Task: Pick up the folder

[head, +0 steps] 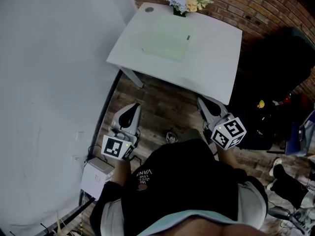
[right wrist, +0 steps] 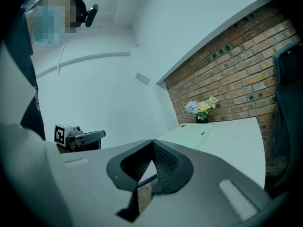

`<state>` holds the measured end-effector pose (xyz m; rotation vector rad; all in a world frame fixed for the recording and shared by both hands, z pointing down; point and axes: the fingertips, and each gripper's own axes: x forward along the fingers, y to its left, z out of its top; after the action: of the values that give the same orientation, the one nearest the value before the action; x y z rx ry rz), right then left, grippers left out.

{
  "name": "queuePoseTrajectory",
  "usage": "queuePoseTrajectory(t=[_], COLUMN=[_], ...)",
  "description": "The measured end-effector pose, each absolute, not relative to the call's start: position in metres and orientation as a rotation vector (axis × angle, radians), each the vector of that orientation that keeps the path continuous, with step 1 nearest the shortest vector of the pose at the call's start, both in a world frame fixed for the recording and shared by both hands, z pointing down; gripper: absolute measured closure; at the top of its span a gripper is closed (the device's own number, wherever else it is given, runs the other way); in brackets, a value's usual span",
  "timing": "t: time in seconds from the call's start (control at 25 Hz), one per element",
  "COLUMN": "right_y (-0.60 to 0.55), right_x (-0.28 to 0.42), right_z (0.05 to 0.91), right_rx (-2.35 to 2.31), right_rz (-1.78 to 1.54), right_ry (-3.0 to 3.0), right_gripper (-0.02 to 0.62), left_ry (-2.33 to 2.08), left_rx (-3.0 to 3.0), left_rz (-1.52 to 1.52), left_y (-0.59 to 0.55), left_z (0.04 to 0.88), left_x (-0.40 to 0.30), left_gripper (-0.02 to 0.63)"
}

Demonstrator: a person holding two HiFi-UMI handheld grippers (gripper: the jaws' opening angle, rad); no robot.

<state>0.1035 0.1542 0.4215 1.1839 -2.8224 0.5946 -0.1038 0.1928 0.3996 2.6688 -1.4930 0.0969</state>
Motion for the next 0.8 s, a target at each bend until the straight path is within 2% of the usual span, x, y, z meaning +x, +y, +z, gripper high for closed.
queuePoseTrajectory(t=[0.8], right_y=[0.085], right_x=[0.096], right_z=[0.429], right_rx=[1.188], right_rz=[0.61], right_ry=[-2.795], right_gripper=[0.597], left_ry=[-1.551], left_rx=[2.624], left_rz=[0.066], left_y=[0.135], left_z=[0.41], left_x=[-0.123], left_gripper=[0.606])
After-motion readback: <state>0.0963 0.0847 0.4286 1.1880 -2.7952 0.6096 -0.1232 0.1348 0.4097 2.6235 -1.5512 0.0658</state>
